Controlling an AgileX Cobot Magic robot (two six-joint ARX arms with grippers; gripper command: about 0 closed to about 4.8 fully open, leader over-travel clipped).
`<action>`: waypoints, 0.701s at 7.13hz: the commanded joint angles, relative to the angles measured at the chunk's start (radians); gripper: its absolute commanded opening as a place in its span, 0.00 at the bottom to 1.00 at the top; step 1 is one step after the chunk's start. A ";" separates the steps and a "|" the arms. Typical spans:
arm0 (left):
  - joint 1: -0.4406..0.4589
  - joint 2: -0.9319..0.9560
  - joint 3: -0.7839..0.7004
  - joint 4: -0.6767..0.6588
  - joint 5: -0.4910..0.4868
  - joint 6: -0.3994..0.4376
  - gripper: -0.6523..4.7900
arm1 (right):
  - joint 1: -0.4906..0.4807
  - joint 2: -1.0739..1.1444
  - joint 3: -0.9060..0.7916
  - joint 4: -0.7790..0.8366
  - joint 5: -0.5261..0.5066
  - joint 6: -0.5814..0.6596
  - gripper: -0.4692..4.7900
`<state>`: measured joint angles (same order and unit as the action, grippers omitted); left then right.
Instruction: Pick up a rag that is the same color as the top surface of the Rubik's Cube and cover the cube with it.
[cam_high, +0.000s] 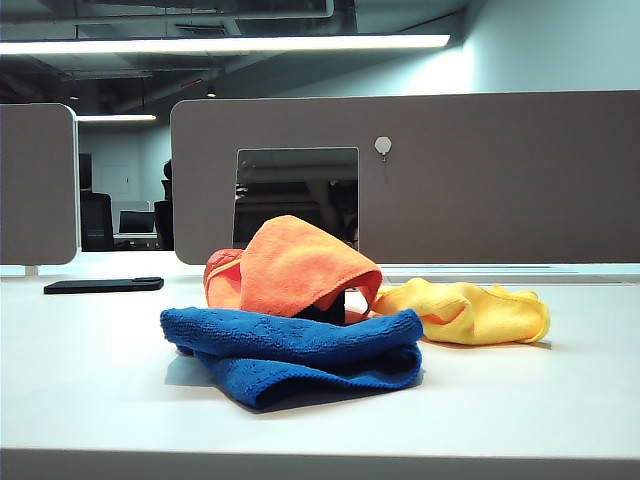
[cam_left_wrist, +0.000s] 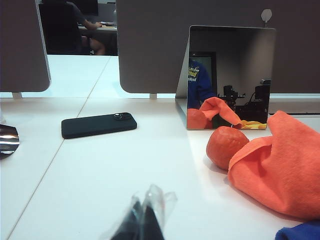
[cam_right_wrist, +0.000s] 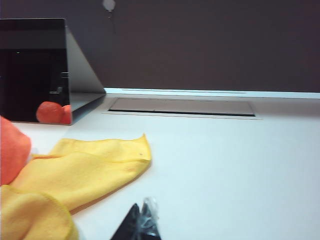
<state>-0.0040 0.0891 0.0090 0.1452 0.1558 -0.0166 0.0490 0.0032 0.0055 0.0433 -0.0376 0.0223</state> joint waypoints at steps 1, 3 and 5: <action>-0.001 0.000 0.002 0.012 0.072 0.045 0.11 | 0.000 -0.001 0.000 0.014 -0.009 0.004 0.08; -0.001 0.000 0.002 0.002 0.019 0.045 0.11 | 0.000 -0.001 0.000 0.021 -0.009 0.004 0.08; -0.001 0.000 0.002 0.009 0.016 0.042 0.11 | 0.000 -0.001 0.000 0.024 -0.009 0.004 0.08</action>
<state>-0.0040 0.0891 0.0090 0.1383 0.1734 0.0257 0.0486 0.0032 0.0055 0.0460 -0.0456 0.0223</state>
